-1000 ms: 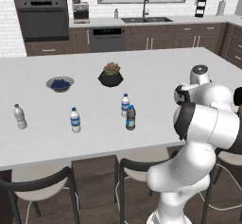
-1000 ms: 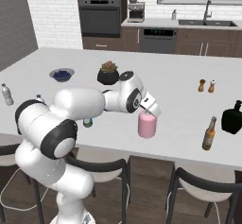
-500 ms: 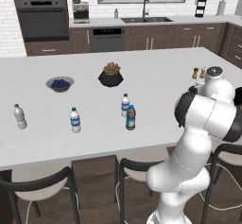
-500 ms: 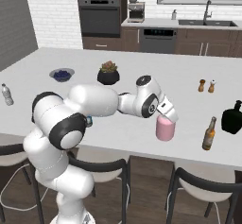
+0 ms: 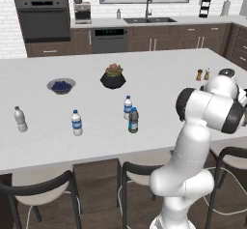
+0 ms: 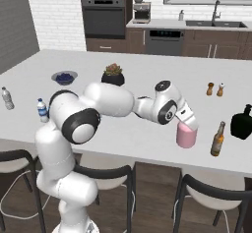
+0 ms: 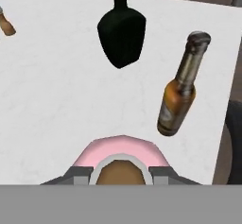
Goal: Move the plastic bottles in the middle to the plastics group, and the glass bottles in the middle to the glass group.
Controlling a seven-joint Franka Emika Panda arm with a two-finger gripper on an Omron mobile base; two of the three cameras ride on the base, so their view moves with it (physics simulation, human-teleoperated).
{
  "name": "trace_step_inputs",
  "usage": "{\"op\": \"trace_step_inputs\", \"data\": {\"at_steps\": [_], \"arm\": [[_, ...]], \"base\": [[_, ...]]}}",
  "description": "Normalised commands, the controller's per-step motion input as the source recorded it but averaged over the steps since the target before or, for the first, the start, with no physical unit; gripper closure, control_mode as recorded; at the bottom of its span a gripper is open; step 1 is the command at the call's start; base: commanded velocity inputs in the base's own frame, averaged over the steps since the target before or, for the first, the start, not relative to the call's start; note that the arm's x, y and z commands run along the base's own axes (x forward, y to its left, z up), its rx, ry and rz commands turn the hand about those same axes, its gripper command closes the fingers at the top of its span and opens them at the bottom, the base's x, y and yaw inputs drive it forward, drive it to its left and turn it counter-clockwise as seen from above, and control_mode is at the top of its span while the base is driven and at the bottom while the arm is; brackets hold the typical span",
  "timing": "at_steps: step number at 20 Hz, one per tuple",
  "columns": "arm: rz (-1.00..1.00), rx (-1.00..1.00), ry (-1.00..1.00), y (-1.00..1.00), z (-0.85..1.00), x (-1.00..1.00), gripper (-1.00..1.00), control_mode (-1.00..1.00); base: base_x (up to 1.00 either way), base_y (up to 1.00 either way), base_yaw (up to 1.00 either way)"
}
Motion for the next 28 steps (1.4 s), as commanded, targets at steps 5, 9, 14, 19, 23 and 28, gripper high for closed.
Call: {"op": "trace_step_inputs", "data": {"at_steps": [5, 9, 14, 19, 23, 28], "arm": [[-0.09, 0.00, 0.00, -0.36, 0.00, 0.20, 1.00, -1.00], [-0.05, 0.00, 0.00, -0.29, -0.07, 0.14, 1.00, -1.00], [-0.02, 0.00, 0.00, -0.26, -0.21, 0.07, 1.00, -1.00], [0.00, 0.01, 0.01, -0.18, -0.29, 0.03, 1.00, -1.00], [0.00, 0.00, 0.00, -0.02, -0.32, 0.00, 1.00, -1.00], [0.00, 0.00, 0.00, 0.00, -0.30, 0.00, 1.00, -1.00]], "base": [[0.00, 0.00, 0.00], [0.00, 0.00, 0.00], [0.00, 0.00, 0.00], [0.00, 0.00, 0.00], [0.00, 0.00, 0.00], [0.00, 0.00, 0.00]]}}
